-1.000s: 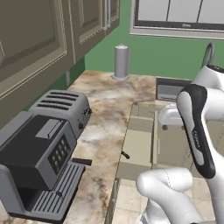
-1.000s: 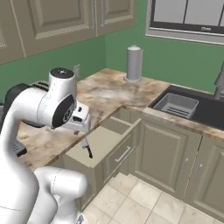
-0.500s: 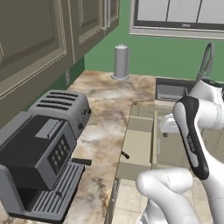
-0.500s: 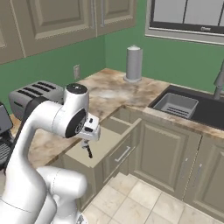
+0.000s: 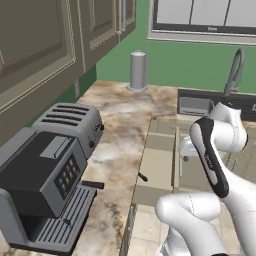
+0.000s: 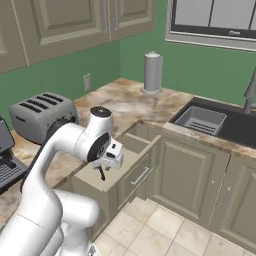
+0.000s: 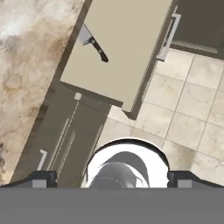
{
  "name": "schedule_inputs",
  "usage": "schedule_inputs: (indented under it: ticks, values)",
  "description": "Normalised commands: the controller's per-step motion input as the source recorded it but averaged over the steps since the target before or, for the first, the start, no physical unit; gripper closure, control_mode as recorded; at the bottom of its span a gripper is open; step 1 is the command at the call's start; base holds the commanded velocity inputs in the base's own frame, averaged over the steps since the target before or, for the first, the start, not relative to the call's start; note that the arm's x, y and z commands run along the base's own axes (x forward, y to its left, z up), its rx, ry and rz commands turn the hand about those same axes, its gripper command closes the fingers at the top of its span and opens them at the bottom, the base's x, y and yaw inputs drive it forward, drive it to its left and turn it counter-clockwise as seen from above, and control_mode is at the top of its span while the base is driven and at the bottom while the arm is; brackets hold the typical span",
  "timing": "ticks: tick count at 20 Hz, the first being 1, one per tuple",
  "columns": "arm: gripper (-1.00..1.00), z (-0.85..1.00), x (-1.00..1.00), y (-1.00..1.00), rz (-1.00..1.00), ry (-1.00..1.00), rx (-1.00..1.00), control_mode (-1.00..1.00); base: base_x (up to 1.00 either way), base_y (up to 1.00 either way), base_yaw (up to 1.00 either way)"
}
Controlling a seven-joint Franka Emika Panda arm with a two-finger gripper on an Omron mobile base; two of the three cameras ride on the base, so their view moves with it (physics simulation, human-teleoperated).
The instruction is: Pick up the knife from the drawer and place it on the cutting board. Then place the meat from the plate to the cutting board.
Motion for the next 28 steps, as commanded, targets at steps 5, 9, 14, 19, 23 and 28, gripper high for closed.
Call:
schedule_inputs:
  ticks: [5, 9, 14, 19, 23, 28]
  values:
    - [-1.00, -0.44, 0.50, -0.06, -0.06, 0.07, 0.00, -1.00, 0.00, 0.00, 0.00]
    - [-1.00, -0.42, 0.50, -0.17, -0.05, 0.05, 0.00, -1.00, 0.00, 0.00, 0.00]
    - [-1.00, -0.52, 0.59, -0.18, -0.03, 0.00, 0.00, -1.00, 0.00, 0.00, 0.00]
    - [-1.00, -0.51, 0.61, -0.13, -0.03, 0.00, 0.00, -1.00, 0.00, 0.00, 0.00]
    - [-1.00, -0.50, 0.59, -0.15, -0.02, 0.02, 0.00, -1.00, 0.00, 0.00, 0.00]
    - [-1.00, -0.42, 0.44, -0.12, -0.02, 0.00, 0.00, -1.00, 0.00, 0.00, 0.00]
